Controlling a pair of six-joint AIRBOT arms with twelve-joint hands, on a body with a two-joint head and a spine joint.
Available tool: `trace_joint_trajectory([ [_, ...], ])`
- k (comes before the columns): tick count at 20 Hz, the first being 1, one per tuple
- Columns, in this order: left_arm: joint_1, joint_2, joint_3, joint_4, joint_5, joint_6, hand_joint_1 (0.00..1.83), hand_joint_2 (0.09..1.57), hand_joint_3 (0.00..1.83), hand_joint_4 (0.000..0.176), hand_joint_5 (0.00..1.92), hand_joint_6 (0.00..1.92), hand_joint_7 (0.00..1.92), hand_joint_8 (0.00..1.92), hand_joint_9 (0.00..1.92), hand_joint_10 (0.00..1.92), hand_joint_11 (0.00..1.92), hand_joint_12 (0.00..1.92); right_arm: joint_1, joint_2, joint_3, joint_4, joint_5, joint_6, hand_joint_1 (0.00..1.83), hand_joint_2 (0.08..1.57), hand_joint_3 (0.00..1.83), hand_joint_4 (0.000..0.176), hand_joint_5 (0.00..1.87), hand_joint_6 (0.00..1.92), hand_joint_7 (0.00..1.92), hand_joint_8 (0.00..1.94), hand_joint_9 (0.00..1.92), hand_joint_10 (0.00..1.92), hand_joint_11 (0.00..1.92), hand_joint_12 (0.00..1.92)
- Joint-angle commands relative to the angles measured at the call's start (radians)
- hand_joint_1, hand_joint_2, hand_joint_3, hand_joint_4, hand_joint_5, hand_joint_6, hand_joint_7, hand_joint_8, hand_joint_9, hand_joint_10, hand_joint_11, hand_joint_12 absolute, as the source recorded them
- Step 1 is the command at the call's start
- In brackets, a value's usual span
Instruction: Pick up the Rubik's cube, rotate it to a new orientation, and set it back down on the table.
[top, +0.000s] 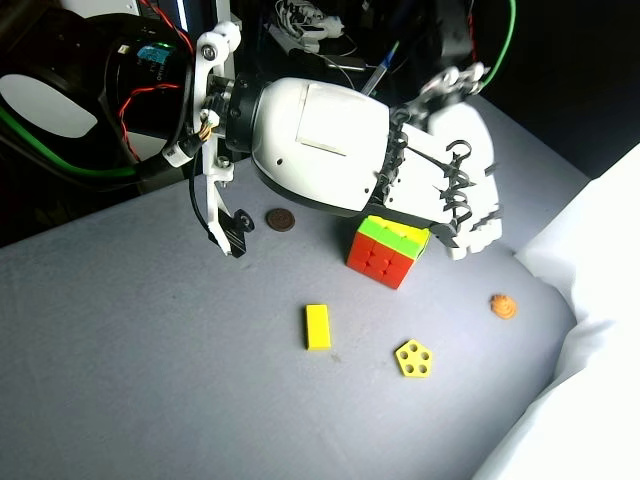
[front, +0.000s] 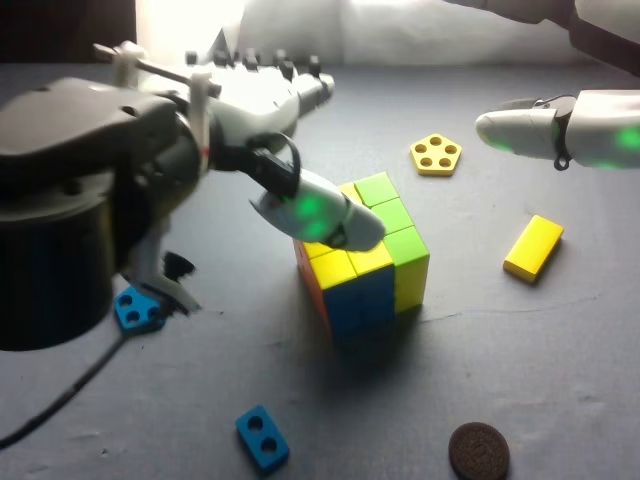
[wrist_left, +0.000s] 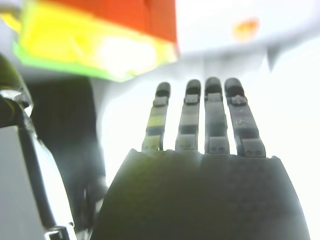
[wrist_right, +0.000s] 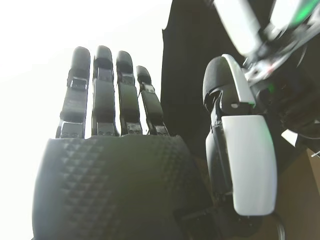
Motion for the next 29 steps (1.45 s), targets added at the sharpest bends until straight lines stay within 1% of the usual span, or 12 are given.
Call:
trace_joint_trajectory([
  [1, -0.012, 0.017, -0.001, 0.084, 0.039, -0.028, 0.4, 0.85, 0.0, 0.091, 0.0, 0.0, 0.0, 0.0, 0.0, 0.0, 0.0, 0.0, 0.005, 0.005, 0.001, -0.006, 0.129, 0.005, 0.51, 1.24, 0.0, 0.0, 0.11, 0.0, 0.25, 0.0, 0.27, 0.01, 0.0, 0.58],
  [3, -0.013, 0.048, 0.005, 0.201, 0.125, -0.134, 0.41, 0.85, 0.0, 0.082, 0.0, 0.0, 0.0, 0.0, 0.0, 0.0, 0.0, 0.0, 0.005, 0.005, 0.001, -0.006, 0.129, 0.005, 0.51, 1.24, 0.0, 0.0, 0.11, 0.0, 0.25, 0.0, 0.28, 0.01, 0.0, 0.65],
  [9, -0.025, 0.106, -0.002, 0.334, 0.245, -0.235, 0.58, 0.93, 0.02, 0.064, 0.0, 0.0, 0.02, 0.01, 0.02, 0.01, 0.05, 0.03, -0.001, 0.005, 0.0, -0.013, 0.135, 0.005, 0.51, 1.24, 0.0, 0.0, 0.17, 0.02, 0.35, 0.02, 0.35, 0.03, 0.0, 0.91],
  [10, -0.028, 0.111, 0.004, 0.336, 0.28, -0.236, 0.59, 0.99, 0.0, 0.046, 0.1, 0.01, 0.24, 0.03, 0.24, 0.03, 0.0, 0.58, -0.002, 0.005, 0.0, -0.013, 0.136, 0.005, 0.53, 1.23, 0.0, 0.0, 0.22, 0.03, 0.42, 0.03, 0.43, 0.07, 0.0, 1.17],
  [11, -0.032, 0.116, 0.009, 0.339, 0.318, -0.236, 0.61, 0.99, 0.0, 0.037, 0.2, 0.03, 0.36, 0.08, 0.35, 0.09, 0.0, 0.9, -0.003, 0.005, 0.0, -0.013, 0.136, 0.005, 0.55, 1.22, 0.0, 0.0, 0.26, 0.03, 0.49, 0.02, 0.44, 0.18, 0.0, 1.22],
  [12, -0.034, 0.12, 0.012, 0.342, 0.345, -0.236, 0.61, 0.99, 0.0, 0.037, 0.2, 0.03, 0.36, 0.08, 0.35, 0.09, 0.0, 0.9, -0.003, 0.005, 0.0, -0.013, 0.136, 0.005, 0.55, 1.22, 0.0, 0.0, 0.26, 0.03, 0.49, 0.02, 0.44, 0.18, 0.0, 1.22],
  [13, -0.041, 0.13, 0.016, 0.352, 0.399, -0.236, 0.62, 1.0, 0.0, 0.027, 0.27, 0.02, 0.4, 0.19, 0.33, 0.31, 0.0, 1.06, -0.004, 0.005, 0.0, -0.014, 0.136, 0.005, 0.56, 1.22, 0.0, 0.0, 0.28, 0.02, 0.53, 0.02, 0.38, 0.39, 0.0, 1.24],
  [14, -0.045, 0.135, 0.02, 0.358, 0.435, -0.237, 0.62, 1.02, 0.0, 0.014, 0.35, 0.04, 0.32, 0.56, 0.25, 0.75, 0.0, 1.25, -0.004, 0.005, 0.0, -0.014, 0.136, 0.005, 0.59, 1.21, 0.0, 0.0, 0.33, 0.04, 0.58, 0.04, 0.31, 0.68, 0.0, 1.27],
  [16, -0.053, 0.148, 0.024, 0.368, 0.51, -0.237, 0.64, 1.02, 0.0, 0.011, 0.46, 0.13, 0.17, 1.12, 0.16, 1.26, 0.01, 1.47, -0.005, 0.005, 0.0, -0.014, 0.136, 0.005, 0.61, 1.2, 0.0, 0.0, 0.4, 0.11, 0.64, 0.1, 0.23, 1.03, 0.0, 1.36],
  [18, -0.063, 0.161, 0.029, 0.381, 0.587, -0.237, 0.66, 1.02, 0.0, 0.001, 0.3, 0.87, 0.19, 1.33, 0.2, 1.43, 0.07, 1.57, -0.006, 0.005, 0.0, -0.017, 0.136, 0.005, 0.65, 1.19, 0.0, 0.0, 0.31, 0.66, 0.46, 0.81, 0.25, 1.29, 0.0, 1.58],
  [21, -0.088, 0.172, 0.041, 0.422, 0.666, -0.237, 0.64, 1.04, 0.0, 0.0, 0.18, 1.57, 0.13, 1.65, 0.2, 1.72, 0.11, 1.74, -0.008, 0.005, 0.0, -0.02, 0.137, 0.005, 0.7, 1.19, 0.0, 0.0, 0.18, 1.47, 0.32, 1.54, 0.21, 1.69, 0.0, 1.91],
  [29, -0.149, 0.19, 0.099, 0.463, 0.909, -0.16, 0.64, 1.05, 0.0, 0.008, 0.12, 1.58, 0.06, 1.69, 0.09, 1.76, 0.01, 1.81, -0.011, 0.004, 0.0, -0.024, 0.145, 0.005, 0.66, 1.21, 0.0, 0.0, 0.11, 1.54, 0.28, 1.64, 0.2, 1.76, 0.03, 1.92],
])
